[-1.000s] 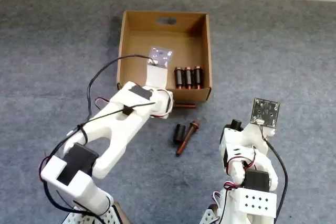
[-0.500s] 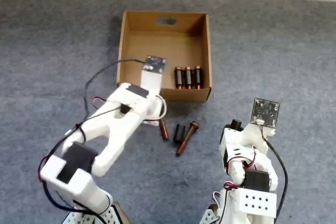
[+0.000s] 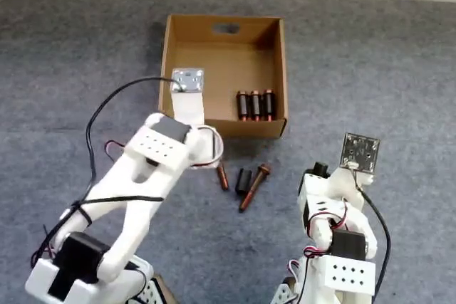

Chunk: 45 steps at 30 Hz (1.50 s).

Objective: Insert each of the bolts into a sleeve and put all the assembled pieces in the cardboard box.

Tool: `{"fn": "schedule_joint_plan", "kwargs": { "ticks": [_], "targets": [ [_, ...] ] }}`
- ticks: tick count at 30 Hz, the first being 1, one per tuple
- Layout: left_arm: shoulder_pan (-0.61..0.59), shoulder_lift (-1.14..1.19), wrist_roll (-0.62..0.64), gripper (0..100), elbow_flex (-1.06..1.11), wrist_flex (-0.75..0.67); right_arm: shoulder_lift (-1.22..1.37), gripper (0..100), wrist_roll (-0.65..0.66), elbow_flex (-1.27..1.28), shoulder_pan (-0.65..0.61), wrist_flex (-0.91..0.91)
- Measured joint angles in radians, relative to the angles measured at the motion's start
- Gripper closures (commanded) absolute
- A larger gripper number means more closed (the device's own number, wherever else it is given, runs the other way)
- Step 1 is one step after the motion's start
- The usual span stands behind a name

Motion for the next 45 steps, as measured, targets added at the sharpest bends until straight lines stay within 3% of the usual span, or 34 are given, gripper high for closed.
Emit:
{"fn": "schedule_joint_plan", "kwargs": {
  "ticks": [4,9,14,19,24,33,41,45],
  "targets": [
    [0.011,0.068,0.146,80,0.009,-0.094,0.000,99.3,0.000,0.000,0.000,0.000],
    [0.012,0.187,0.209,80,0.009,-0.155,0.000,99.3,0.000,0.000,0.000,0.000],
    [0.015,0.258,0.212,82,0.009,-0.204,0.000,99.3,0.000,0.000,0.000,0.000],
    [0.018,0.261,0.213,100,0.008,-0.210,0.000,99.3,0.000,0.000,0.000,0.000],
    [0.018,0.261,0.091,99,0.012,-0.207,0.000,99.3,0.000,0.000,0.000,0.000],
    [0.003,0.265,-0.066,99,-0.038,0.078,0.000,99.3,0.000,0.000,0.000,0.000],
    [-0.055,0.269,-0.068,84,-0.041,0.123,0.000,99.3,0.000,0.000,0.000,0.000],
    [-0.083,0.269,-0.068,86,-0.041,0.127,0.000,99.3,0.000,0.000,0.000,0.000]
  ]
}}
